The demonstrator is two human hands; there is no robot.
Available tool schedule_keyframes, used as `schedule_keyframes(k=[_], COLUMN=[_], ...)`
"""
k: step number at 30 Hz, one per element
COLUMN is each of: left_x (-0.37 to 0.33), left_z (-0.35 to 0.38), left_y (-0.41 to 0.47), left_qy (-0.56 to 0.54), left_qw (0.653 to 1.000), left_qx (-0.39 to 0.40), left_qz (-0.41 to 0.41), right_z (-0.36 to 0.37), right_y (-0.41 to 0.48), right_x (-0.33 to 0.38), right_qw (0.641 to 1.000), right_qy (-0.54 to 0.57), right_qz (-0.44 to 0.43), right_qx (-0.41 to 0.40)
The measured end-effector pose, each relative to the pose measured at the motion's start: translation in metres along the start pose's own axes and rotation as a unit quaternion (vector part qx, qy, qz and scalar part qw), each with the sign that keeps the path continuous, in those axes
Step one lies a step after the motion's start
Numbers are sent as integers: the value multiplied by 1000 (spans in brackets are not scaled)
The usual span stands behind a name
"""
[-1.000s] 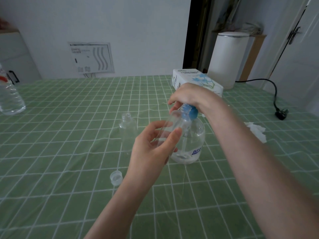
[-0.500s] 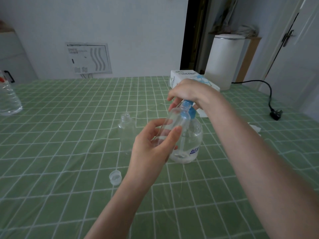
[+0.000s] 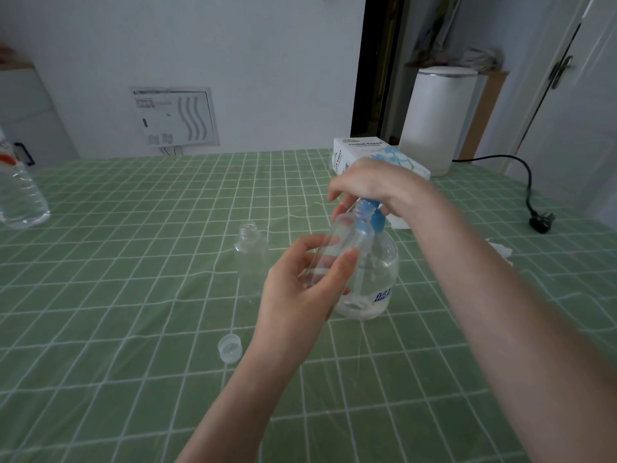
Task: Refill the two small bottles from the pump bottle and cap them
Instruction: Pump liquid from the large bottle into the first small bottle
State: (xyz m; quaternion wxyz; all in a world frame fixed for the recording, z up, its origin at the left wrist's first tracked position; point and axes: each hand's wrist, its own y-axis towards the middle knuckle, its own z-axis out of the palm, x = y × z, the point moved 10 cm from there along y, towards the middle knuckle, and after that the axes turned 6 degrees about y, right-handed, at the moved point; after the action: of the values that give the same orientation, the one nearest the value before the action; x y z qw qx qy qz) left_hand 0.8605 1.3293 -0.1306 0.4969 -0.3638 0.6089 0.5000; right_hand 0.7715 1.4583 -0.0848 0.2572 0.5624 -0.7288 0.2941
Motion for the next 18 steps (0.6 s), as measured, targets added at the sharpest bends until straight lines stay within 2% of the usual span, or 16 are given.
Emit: schedule_keyframes(k=[18], left_x=[9], left_z=[0], left_y=[-3], left_qy=[1], left_qw=[1000], left_qx=[5], left_qz=[-17], right_z=[6], right_y=[2], right_x=[-11], right_qw=[1000], right_qy=[16], right_qz=[6], right_qx=[-3])
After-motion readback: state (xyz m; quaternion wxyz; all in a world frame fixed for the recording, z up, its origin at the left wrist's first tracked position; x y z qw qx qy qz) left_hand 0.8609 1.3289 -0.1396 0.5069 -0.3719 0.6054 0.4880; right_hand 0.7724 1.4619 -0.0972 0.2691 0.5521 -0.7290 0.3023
